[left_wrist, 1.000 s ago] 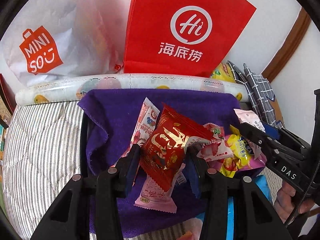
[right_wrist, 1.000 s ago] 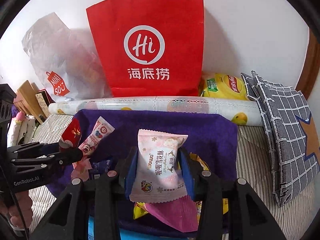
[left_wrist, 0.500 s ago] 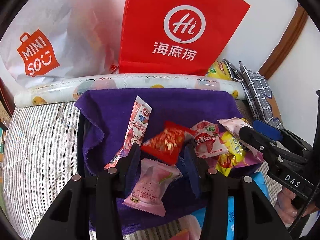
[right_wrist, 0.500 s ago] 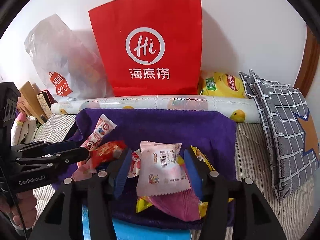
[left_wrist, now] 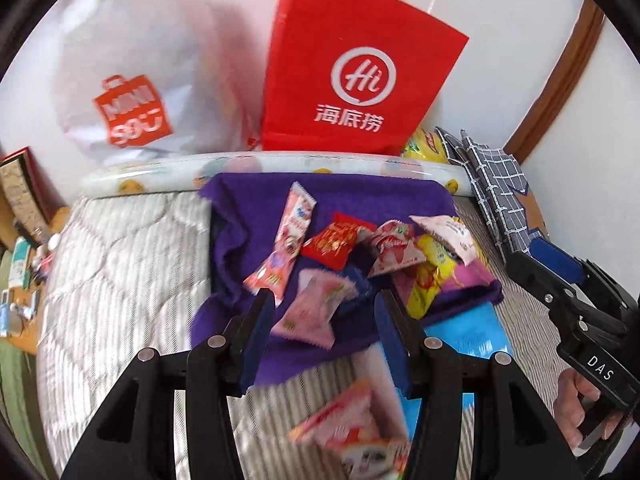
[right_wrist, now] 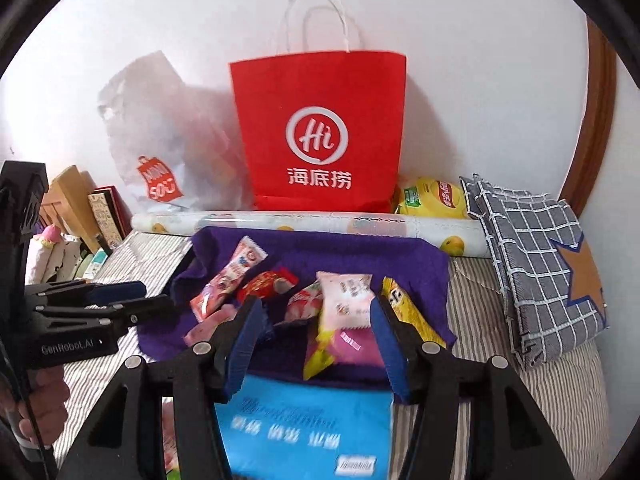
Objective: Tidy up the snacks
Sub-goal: 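Open both tools and withdraw toward the remaining snacks, then grasp the green snack bag with the right tool and lift it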
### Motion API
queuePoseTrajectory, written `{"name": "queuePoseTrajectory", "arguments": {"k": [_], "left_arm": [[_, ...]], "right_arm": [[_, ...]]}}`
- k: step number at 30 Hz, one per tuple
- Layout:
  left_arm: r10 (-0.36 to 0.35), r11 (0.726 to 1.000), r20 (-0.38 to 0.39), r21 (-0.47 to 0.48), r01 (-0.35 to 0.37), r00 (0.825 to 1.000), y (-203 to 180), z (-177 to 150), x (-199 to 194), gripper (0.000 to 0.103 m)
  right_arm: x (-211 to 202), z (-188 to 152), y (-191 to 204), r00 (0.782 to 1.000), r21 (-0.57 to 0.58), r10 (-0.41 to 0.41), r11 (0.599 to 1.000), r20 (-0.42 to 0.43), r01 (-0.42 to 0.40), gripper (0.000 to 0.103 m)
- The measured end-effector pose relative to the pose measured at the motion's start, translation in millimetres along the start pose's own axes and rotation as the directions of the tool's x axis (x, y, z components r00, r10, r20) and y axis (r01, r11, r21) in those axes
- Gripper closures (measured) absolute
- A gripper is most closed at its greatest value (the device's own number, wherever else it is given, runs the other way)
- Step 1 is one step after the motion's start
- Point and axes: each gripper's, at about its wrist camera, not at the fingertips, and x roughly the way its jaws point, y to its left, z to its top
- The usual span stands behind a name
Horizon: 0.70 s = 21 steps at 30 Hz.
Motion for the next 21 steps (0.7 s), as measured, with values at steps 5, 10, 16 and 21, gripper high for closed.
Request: {"name": "queuePoseTrajectory", "arguments": {"k": [5, 10, 16, 21], "left_arm": [[0.021, 0.999, 0.016, -0.033, -0.021, 1.000, 13, -24, -29, 0.050], [0.021, 0.998, 0.017, -0.064, -0.020, 1.000, 24, -49, -42, 0.049], [0.009, 0.998, 0.004, -0.070, -0.009, 1.000, 28, -74, -44, 0.049], [0.012, 0.997, -0.003, -0.073, -0.012, 1.000, 33, -91, -51, 0.049]], "right_arm": [[-18, -28, 20, 0.997, 0.006, 0.057, 0.998, -0.048, -0.057, 0.049], [-22, -66, 44, 0.988, -0.014, 0.099, 0.995, -0.120, -0.101, 0.047], [-19, -98, 62, 0.975, 0.002, 0.128, 0.992, -0.179, -0.130, 0.044], [-14, -122, 79, 0.963, -0.009, 0.160, 0.986, -0.216, -0.166, 0.044]]}}
